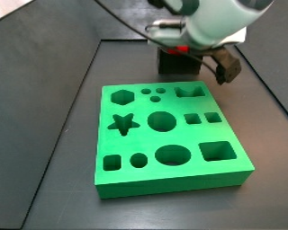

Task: Pick up the hexagon object. Move up. Place the hexagon object on the fixture. Regrasp the hexagon object. Move to above the board. Insert the hexagon object.
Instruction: Move to above the board.

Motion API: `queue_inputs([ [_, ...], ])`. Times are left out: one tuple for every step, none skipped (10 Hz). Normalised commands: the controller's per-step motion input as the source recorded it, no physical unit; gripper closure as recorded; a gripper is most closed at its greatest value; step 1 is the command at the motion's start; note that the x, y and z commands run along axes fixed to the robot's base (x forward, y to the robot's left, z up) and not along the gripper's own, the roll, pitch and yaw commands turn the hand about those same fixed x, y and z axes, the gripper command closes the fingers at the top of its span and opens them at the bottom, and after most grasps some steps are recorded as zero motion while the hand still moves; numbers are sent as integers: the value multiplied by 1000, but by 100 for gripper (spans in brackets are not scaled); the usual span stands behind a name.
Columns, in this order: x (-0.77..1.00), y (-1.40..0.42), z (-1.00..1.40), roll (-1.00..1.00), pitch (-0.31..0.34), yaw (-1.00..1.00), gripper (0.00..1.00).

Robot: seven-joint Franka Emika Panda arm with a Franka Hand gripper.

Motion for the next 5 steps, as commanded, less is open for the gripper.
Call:
queue_inputs([
  [18, -12, 1000, 75, 118, -73, 100],
  [16, -11, 1000, 56, 122, -49, 100],
  [14, -11, 1000, 19, 129, -2, 100],
  [12, -12, 1000, 1, 129, 15, 100],
  [9, -11, 1000, -25, 124, 49, 100],
])
